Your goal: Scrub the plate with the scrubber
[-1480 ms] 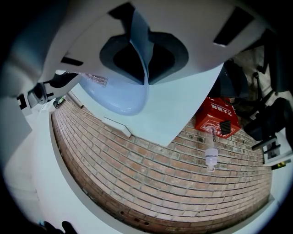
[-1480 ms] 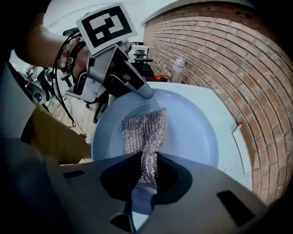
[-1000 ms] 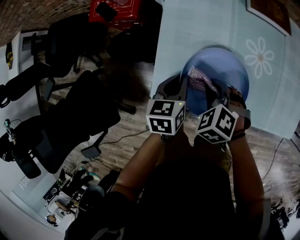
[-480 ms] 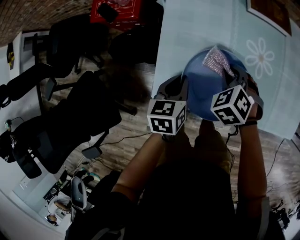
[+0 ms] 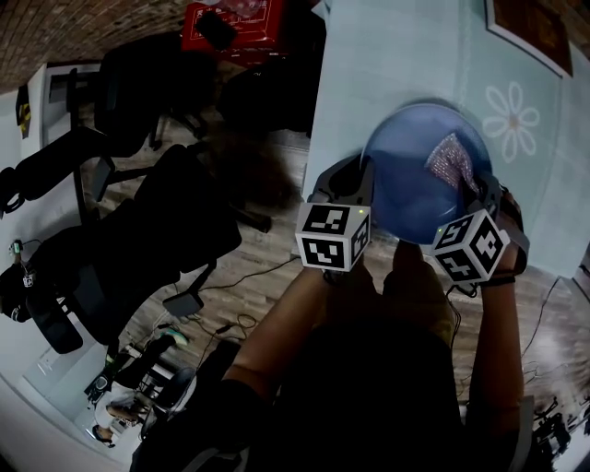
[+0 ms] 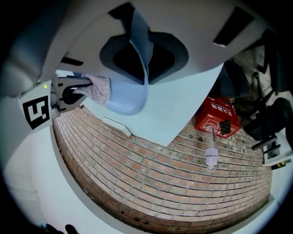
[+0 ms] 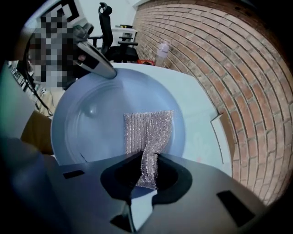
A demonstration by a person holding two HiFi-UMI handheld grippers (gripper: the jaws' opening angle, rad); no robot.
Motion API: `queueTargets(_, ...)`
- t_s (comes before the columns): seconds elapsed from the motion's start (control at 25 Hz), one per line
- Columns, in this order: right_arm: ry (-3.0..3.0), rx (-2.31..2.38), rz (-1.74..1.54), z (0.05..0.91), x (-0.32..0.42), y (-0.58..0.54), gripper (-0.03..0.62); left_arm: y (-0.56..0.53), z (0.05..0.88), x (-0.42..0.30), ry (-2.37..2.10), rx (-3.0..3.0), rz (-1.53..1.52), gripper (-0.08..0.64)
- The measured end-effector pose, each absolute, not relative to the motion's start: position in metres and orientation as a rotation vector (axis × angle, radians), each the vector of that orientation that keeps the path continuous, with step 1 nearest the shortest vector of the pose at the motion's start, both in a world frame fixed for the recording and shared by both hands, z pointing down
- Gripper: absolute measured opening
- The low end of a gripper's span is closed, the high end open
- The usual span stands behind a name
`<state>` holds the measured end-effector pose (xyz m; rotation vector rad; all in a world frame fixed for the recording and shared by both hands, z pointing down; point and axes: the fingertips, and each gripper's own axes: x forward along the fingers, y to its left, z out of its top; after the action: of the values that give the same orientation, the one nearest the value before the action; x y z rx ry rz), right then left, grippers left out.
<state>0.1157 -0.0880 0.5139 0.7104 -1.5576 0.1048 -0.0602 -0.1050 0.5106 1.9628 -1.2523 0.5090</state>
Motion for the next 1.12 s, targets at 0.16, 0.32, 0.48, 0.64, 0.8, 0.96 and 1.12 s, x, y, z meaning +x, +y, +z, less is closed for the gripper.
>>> queueTargets(0.16, -1.611, 0.56, 0.106, 0.514, 0.103, -0.057, 0.078, -0.105, 0.509, -0.059, -1.247, 1.964, 0.508, 0.044)
queueTargets(0.32, -1.721, 0.394, 0.119, 0.514, 0.07, -0.031, 0.078, -0.104, 0.509, -0.061, -1.25, 1.964, 0.51, 0.044)
queueTargets(0.48, -1.765, 0.377, 0.097, 0.516, 0.052, -0.03, 0.079, -0.104, 0.51, -0.059, -1.25, 1.965, 0.509, 0.044)
queueTargets(0.64, -1.803, 0.427, 0.098, 0.516, 0.041, -0.04, 0.08, -0.105, 0.511, -0.059, -1.254, 1.966, 0.511, 0.044)
queueTargets(0.8, -1.817, 0.484, 0.088, 0.515, 0.034, -0.05, 0.08, -0.105, 0.511, -0.06, -1.261, 1.968, 0.51, 0.044)
queueTargets(0.96, -1.801, 0.576, 0.046, 0.513, 0.035, -0.07, 0.08, -0.106, 0.51, -0.06, -1.268, 1.971, 0.511, 0.044)
queueTargets(1.12, -1.766, 0.662, -0.015, 0.509, 0.042, -0.089, 0.079, -0.106, 0.511, -0.059, -1.257, 1.958, 0.489, 0.044)
